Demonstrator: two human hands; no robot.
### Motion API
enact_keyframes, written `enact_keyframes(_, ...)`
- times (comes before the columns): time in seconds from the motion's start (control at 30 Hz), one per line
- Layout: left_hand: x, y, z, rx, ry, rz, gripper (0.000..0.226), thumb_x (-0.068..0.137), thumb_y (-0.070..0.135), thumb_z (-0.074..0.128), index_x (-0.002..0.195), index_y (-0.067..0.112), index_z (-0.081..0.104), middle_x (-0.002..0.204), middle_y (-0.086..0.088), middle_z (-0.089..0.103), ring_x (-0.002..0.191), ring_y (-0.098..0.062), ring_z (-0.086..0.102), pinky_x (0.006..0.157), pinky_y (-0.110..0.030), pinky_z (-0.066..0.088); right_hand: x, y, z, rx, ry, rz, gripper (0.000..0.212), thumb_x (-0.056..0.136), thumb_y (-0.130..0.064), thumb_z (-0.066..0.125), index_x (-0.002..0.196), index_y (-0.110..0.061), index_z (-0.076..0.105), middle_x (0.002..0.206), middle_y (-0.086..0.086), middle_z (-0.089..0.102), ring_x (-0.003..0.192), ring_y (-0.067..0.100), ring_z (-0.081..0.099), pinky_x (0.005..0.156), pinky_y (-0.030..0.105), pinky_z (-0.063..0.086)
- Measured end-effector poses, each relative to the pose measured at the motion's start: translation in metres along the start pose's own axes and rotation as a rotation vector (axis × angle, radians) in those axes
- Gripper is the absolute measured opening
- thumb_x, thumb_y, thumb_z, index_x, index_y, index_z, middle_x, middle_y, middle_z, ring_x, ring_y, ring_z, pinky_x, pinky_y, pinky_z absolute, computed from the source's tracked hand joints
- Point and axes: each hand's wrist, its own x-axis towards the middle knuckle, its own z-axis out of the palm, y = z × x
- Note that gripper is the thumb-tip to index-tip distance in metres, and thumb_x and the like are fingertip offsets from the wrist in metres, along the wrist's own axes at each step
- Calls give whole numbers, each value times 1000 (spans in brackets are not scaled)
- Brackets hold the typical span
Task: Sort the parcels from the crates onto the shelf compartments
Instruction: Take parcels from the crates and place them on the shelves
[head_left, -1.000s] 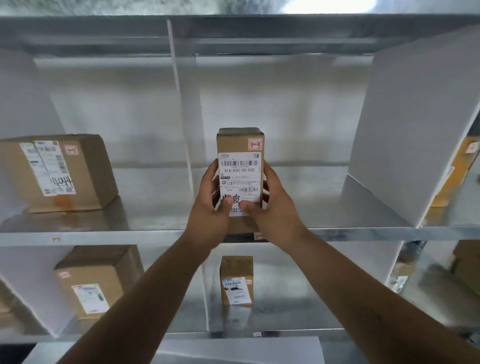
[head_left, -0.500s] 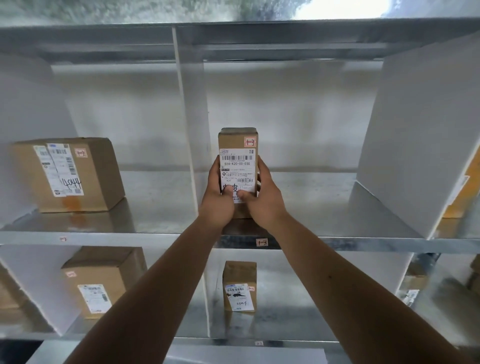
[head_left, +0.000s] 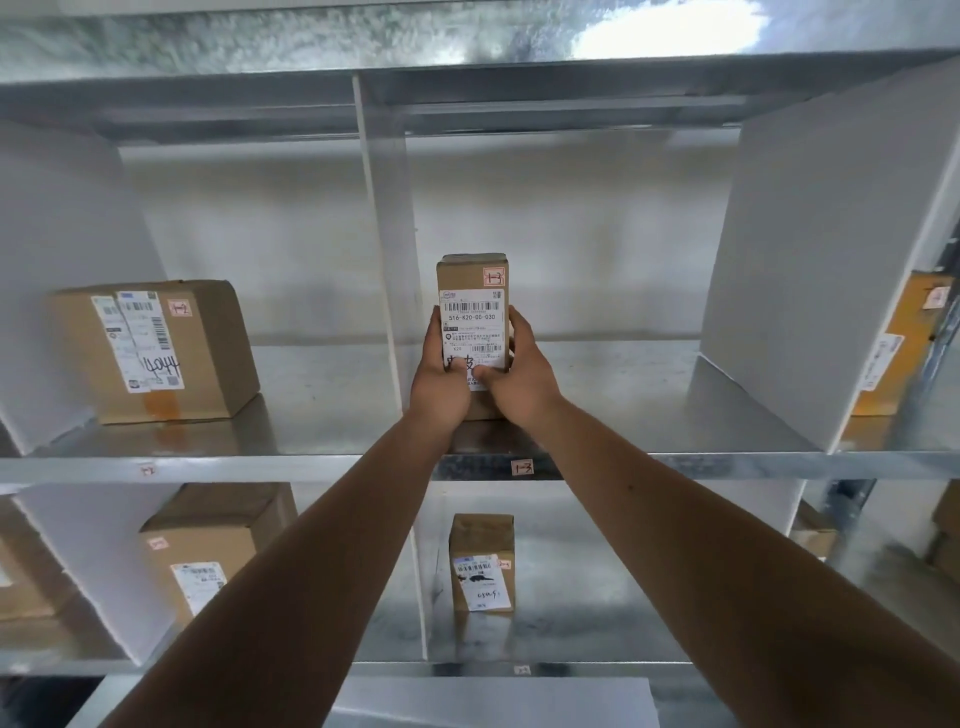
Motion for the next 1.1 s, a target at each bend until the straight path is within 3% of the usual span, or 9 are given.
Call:
enact_keyframes(0.23,-26,7,-3,71,49,-132,67,110,14,49,168,31,19,159,1,51,140,-26,53,111,-31,41,-30,-12,-10,32,3,157,103,99,-16,73,170,-30,0,161,9,49,142,29,53,109,33,43)
enact_keyframes(0.33,-43,6,-5,16,37,-102,62,101,13,58,157,33,44,141,4,67,128,-24,64,112,-39,51,-59,-15,-11,71,55,100,81,98,-16,74,165,-27,28,158,4,51,135,19,55,107,26,45)
enact_keyframes(0.4,-55,1,-8,-97,17,-91,53,93,10,60,143,27,59,127,4,74,116,-22,72,100,-42,60,-79,-11,-5,51,73,-24,55,101,-15,70,151,-24,50,150,-2,59,125,8,57,106,17,49)
enact_keyframes(0.53,-98,5,-20,-307,10,-37,31,98,12,60,124,20,74,122,-6,77,112,-25,74,93,-38,62,-109,-9,8,153,55,-108,28,103,-19,68,131,-19,67,136,-5,69,123,14,67,109,43,56)
enact_keyframes(0.67,-140,-9,-41,-411,84,-64,36,92,19,69,127,14,69,128,-13,72,116,-33,72,98,-49,60,-138,-8,22,298,-49,-62,37,96,-34,72,131,-24,65,129,-9,72,118,13,70,102,37,60)
enact_keyframes(0.8,-178,-18,-68,-284,187,-35,21,111,18,50,121,24,67,117,5,76,113,-16,73,93,-33,60,-164,1,40,397,-176,-38,32,101,-23,72,130,-31,61,133,-11,70,120,7,68,97,15,55)
enact_keyframes(0.9,-208,-26,-90,-186,282,-81,23,106,32,55,126,26,65,127,4,73,117,-16,72,101,-36,58,-184,11,69,490,-295,60,30,101,-30,70,130,-35,61,135,-21,67,125,5,66,107,22,53)
enact_keyframes(1.0,-234,-35,-123,-135,413,-139,22,107,30,56,125,25,67,125,5,75,118,-22,71,105,-46,56,-202,18,103,555,-413,126,25,101,-32,69,125,-39,64,123,-34,69,123,-1,65,111,32,54)
enact_keyframes(1.1,-259,-44,-161,-199,526,-268,21,110,23,54,124,28,68,120,10,77,114,-19,74,105,-47,56,-220,11,132,575,-520,132,25,96,-39,71,121,-43,66,126,-28,71,122,1,67,111,37,55)
